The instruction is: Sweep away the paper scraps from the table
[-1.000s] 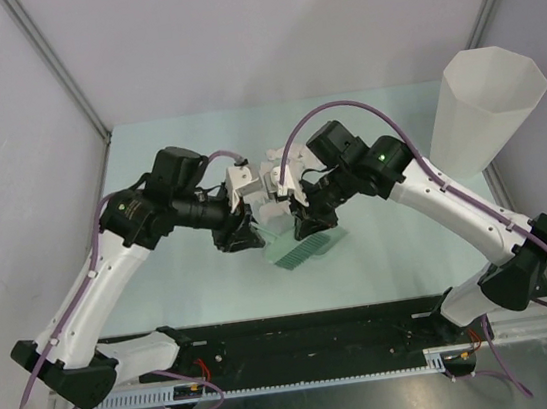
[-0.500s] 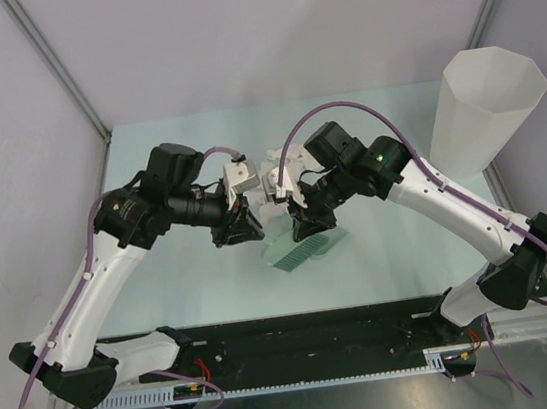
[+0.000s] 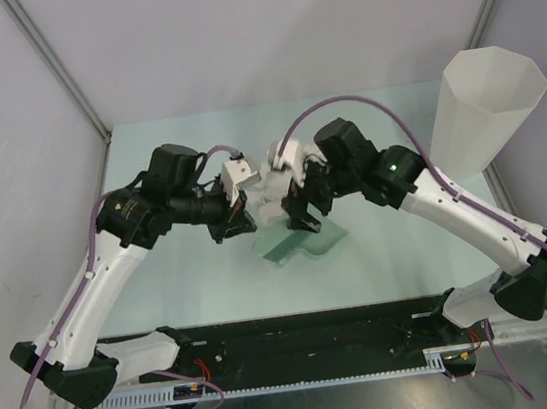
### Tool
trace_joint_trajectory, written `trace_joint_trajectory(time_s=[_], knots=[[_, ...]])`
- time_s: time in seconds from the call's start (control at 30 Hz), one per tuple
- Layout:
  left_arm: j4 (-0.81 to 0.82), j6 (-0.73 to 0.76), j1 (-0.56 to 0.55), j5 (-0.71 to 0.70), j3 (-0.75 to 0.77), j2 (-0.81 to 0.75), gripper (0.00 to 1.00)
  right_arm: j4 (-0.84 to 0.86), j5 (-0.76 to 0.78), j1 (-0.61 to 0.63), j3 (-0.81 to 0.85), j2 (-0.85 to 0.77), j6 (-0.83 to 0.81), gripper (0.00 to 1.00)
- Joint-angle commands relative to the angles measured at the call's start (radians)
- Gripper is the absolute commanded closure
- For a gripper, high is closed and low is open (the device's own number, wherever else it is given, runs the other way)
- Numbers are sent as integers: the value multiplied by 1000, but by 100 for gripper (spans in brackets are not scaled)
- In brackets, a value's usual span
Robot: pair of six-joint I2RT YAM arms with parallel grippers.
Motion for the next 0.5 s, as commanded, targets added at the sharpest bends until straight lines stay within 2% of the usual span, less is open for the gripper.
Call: trace_joint_trajectory(time_s=[0.0, 0.03, 0.07, 0.13, 0.17, 0.23, 0.27, 0.33, 0.37, 0.4, 0.47], knots=[[71, -101, 55, -326, -3, -18, 100, 348, 493, -54, -66, -115, 593, 11], [85, -115, 124, -357, -11, -21, 100, 386, 542, -78, -107, -131, 683, 1], [108, -127, 163, -356, -14, -25, 100, 406, 626, -107, -143, -152, 843, 0], [130, -149, 256, -365, -14, -34, 100, 510, 722, -112, -209, -208, 929, 0], [159, -151, 275, -379, -17, -41, 100, 548, 782, -94, -277, -221, 962, 0], [189, -154, 301, -432, -46, -60, 100, 581, 842, -56, -300, -226, 1015, 0], [220, -152, 309, -477, -62, -81, 100, 567, 933, -16, -306, -219, 1038, 0], [246, -155, 324, -509, -107, -101, 100, 541, 1039, 107, -336, -196, 1189, 0], [268, -158, 330, -529, -124, -118, 100, 527, 1095, 138, -377, -185, 1285, 0], [279, -161, 338, -534, -140, -127, 100, 466, 1100, 183, -388, -173, 1490, 0], [306, -160, 347, -531, -177, -153, 100, 354, 1075, 213, -396, -114, 1756, 1]])
